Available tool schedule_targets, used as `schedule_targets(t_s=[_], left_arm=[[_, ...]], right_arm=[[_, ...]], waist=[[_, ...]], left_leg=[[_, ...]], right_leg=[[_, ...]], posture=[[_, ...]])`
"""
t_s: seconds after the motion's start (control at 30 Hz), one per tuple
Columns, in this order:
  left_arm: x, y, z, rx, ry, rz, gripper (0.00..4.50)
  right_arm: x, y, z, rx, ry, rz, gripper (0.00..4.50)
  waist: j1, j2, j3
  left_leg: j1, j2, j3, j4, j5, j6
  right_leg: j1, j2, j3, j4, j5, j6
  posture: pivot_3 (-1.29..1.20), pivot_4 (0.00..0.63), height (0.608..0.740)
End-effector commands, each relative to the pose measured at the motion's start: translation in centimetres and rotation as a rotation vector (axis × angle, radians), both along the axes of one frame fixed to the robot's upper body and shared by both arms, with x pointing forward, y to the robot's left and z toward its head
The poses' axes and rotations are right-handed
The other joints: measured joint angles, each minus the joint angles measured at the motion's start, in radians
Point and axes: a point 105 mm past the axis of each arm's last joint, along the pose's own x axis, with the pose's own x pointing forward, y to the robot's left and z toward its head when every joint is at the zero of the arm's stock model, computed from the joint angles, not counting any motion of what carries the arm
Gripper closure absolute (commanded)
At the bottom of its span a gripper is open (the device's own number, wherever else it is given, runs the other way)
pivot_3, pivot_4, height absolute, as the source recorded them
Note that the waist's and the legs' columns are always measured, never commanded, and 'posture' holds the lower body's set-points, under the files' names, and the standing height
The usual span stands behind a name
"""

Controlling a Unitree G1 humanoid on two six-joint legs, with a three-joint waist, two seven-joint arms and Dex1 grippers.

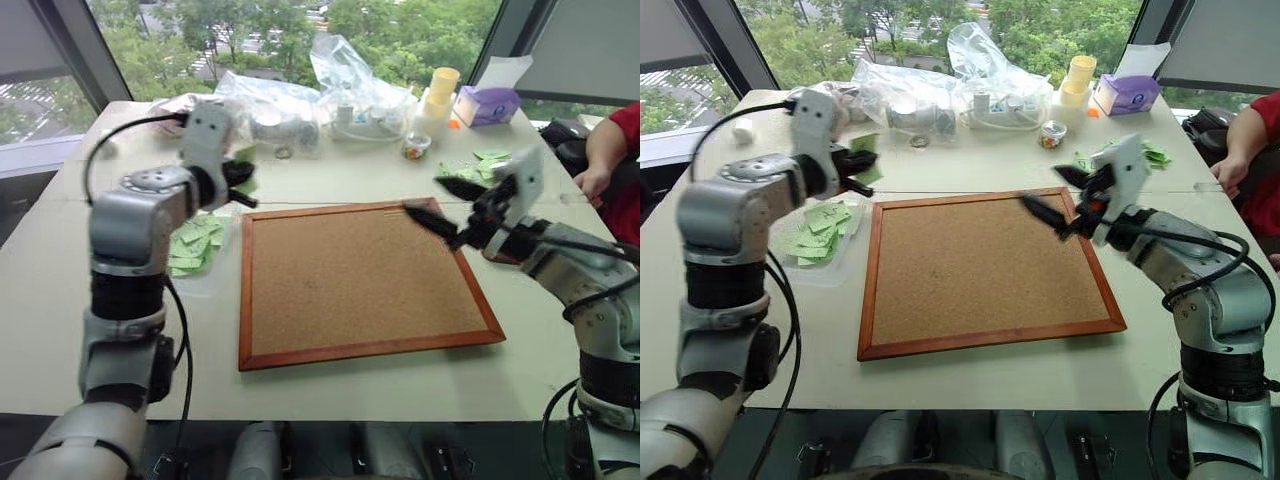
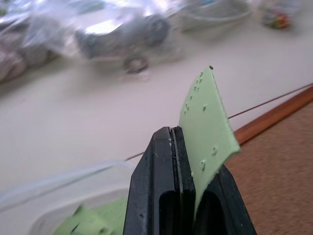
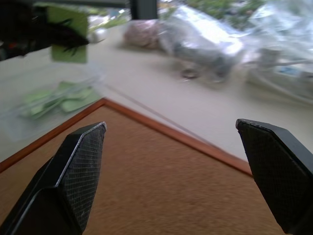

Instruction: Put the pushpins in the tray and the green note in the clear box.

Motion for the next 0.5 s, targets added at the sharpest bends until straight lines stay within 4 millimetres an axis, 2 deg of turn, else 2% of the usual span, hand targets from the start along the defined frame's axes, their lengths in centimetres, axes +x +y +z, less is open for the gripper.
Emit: schedule_targets(t_s=[0.03,0.13,0.23,0.4,0.47,0.5], left_arm=[[-0.8,1.8,0.4,0.052,0.023,0.116,4.50],[-1.1,3.2,-0.9,0.065,0.077,0.209,4.50],[-1.3,3.4,-1.4,0.041,0.105,0.252,3.48],[-1.6,4.0,-1.9,0.046,0.112,0.299,0.93],[-1.6,4.0,-1.7,0.046,0.102,0.296,0.07],[-1.6,4.0,-1.6,0.046,0.091,0.291,0.07]], right_arm=[[-0.8,1.3,-0.2,-0.083,-0.011,0.105,0.10],[-0.4,1.5,-0.9,-0.105,-0.001,0.116,0.10],[-0.1,1.6,-1.2,-0.110,-0.002,0.121,0.00],[0.3,1.4,-1.4,-0.126,-0.005,0.119,0.00],[0.3,1.3,-1.5,-0.129,-0.004,0.119,0.00],[0.3,1.2,-1.5,-0.130,-0.003,0.118,0.00]], waist=[[0.003,-0.003,0.001],[0.000,-0.006,0.003],[-0.001,-0.007,0.003],[-0.005,-0.007,0.003],[-0.004,-0.007,0.003],[-0.004,-0.007,0.003]], left_leg=[[0.000,-0.001,0.000,0.000,0.000,0.000],[-0.001,-0.002,0.000,0.000,0.000,0.001],[-0.001,-0.001,0.000,0.000,0.000,0.001],[0.000,0.000,0.000,0.000,0.000,0.000],[0.000,0.000,0.000,0.000,0.000,0.000],[0.000,0.000,0.000,0.000,0.000,0.000]], right_leg=[[0.000,-0.001,0.000,0.000,0.000,0.000],[0.000,-0.001,0.000,0.000,0.000,0.000],[0.000,-0.001,0.000,0.000,0.000,0.000],[-0.001,-0.001,0.000,0.000,0.000,0.000],[-0.001,-0.001,0.000,0.000,0.000,0.000],[-0.001,-0.001,0.000,0.000,0.000,0.000]], posture=[[0.00,0.150,0.735],[0.00,0.150,0.735],[0.00,0.150,0.735],[0.00,0.150,0.735],[0.00,0.150,0.735],[0.00,0.150,0.735]])
